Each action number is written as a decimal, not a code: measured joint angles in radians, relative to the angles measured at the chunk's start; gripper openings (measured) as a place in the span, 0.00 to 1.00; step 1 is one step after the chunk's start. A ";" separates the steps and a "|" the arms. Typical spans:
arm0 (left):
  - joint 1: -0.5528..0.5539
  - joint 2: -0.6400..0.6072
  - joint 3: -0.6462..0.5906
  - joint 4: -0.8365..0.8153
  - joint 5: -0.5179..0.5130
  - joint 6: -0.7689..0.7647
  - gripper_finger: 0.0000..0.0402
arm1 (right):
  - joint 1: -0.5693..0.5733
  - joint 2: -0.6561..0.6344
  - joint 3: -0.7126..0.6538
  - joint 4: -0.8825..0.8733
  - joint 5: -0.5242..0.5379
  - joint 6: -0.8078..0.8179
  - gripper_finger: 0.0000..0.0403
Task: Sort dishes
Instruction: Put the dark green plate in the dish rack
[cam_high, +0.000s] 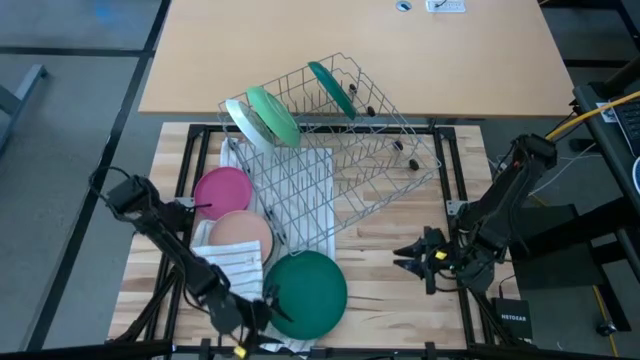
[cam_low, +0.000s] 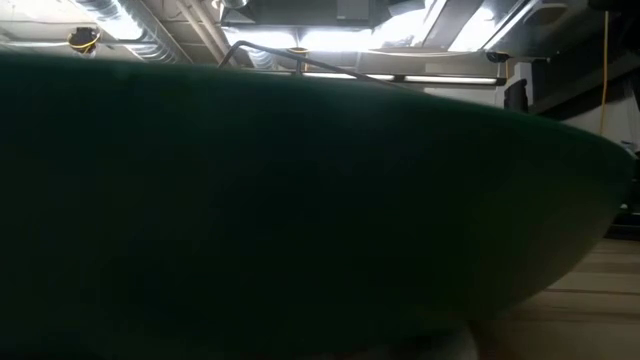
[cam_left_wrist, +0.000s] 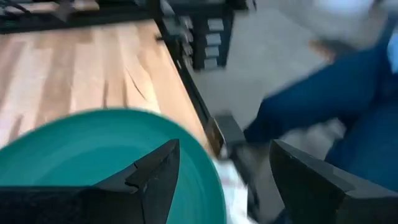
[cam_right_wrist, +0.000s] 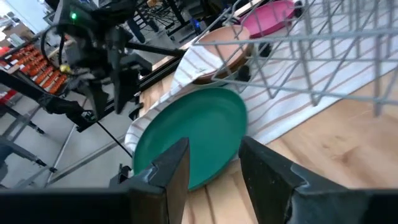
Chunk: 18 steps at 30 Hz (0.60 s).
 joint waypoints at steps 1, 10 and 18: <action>-0.007 0.016 0.026 -0.061 0.000 0.008 0.59 | 0.000 0.025 0.000 0.033 0.000 0.000 0.36; -0.029 0.112 0.179 -0.421 -0.020 0.022 0.59 | 0.000 0.236 0.000 0.292 0.000 0.000 0.36; -0.038 0.115 0.180 -0.554 -0.021 0.023 0.59 | 0.000 0.355 0.000 0.400 -0.011 0.000 0.36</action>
